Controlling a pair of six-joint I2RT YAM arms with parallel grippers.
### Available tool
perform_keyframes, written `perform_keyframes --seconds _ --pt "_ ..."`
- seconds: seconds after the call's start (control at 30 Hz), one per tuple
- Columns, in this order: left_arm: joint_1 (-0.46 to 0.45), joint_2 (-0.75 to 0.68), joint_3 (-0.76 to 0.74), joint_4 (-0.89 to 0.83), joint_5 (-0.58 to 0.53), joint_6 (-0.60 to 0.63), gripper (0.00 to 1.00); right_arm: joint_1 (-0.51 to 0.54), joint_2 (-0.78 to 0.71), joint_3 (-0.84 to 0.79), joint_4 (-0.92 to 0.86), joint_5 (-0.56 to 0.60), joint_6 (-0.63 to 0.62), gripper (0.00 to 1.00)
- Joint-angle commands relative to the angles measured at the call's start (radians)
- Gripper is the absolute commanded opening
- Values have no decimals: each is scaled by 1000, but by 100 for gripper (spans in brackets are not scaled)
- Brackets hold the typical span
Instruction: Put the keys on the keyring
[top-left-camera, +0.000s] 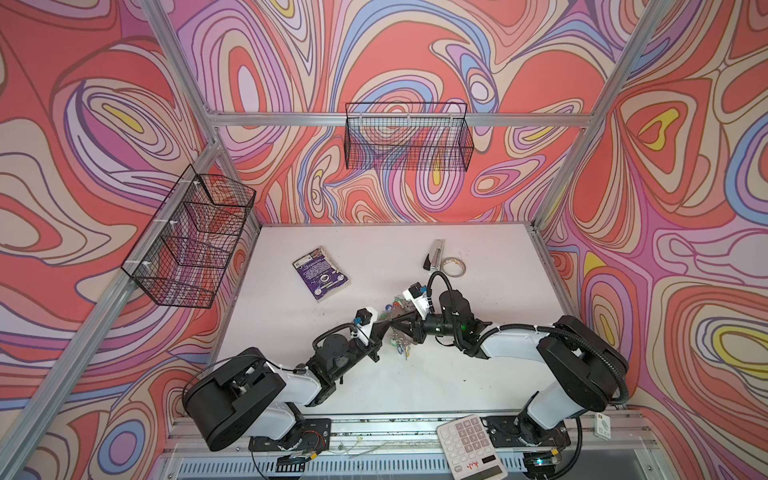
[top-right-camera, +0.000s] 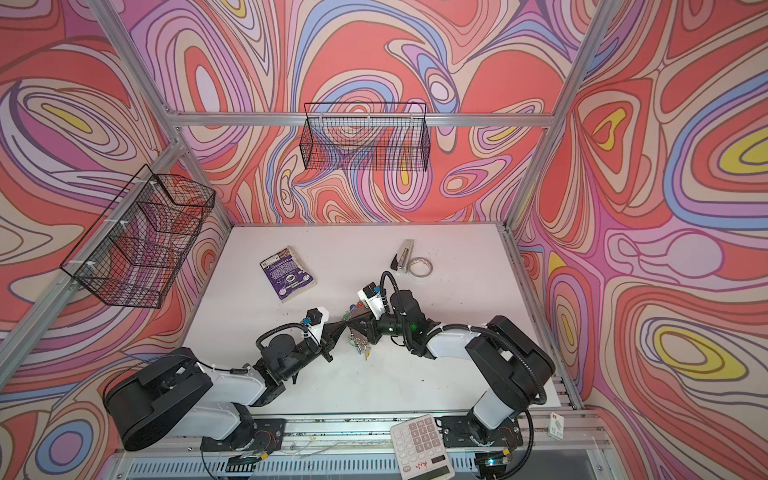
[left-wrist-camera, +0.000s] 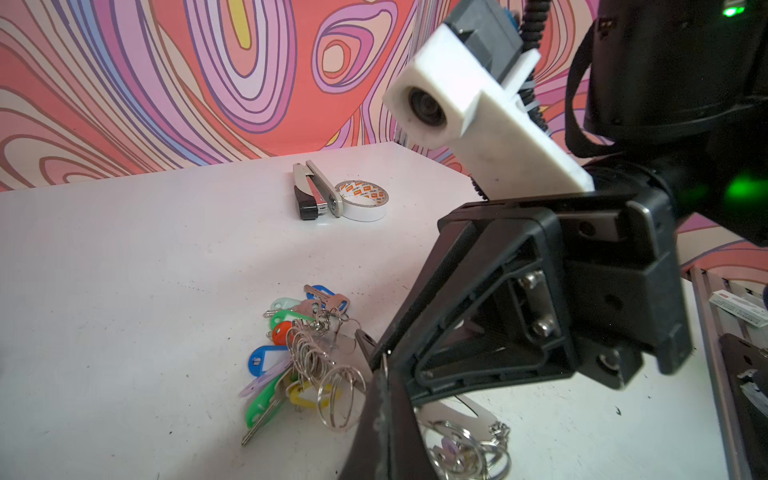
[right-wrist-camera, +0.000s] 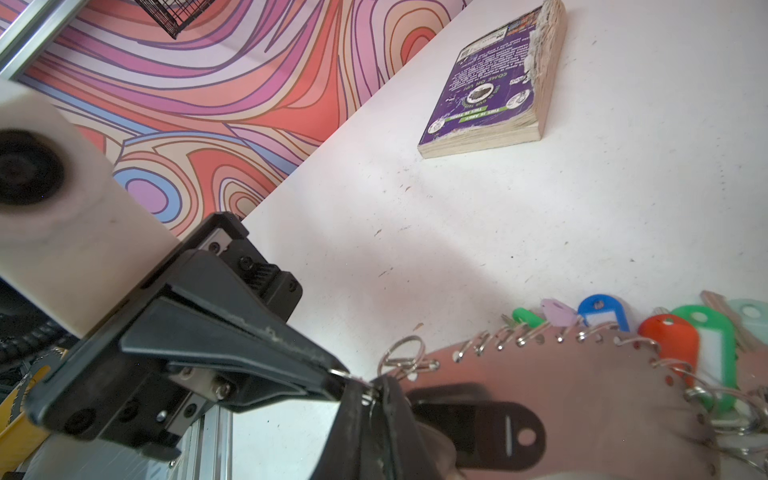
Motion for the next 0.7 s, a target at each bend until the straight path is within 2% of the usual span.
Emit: perform_keyframes --seconds 0.0,0.17,0.47,0.67 --pt "-1 8 17 58 62 -9 0 23 27 18 14 -40 -24 10" --pt "-1 22 24 58 80 -21 0 28 26 16 17 -48 -28 0" --pt "21 50 24 58 108 -65 0 31 -2 -12 26 -21 -33 0" --pt "29 56 25 52 128 -92 0 30 -36 -35 12 51 -47 0"
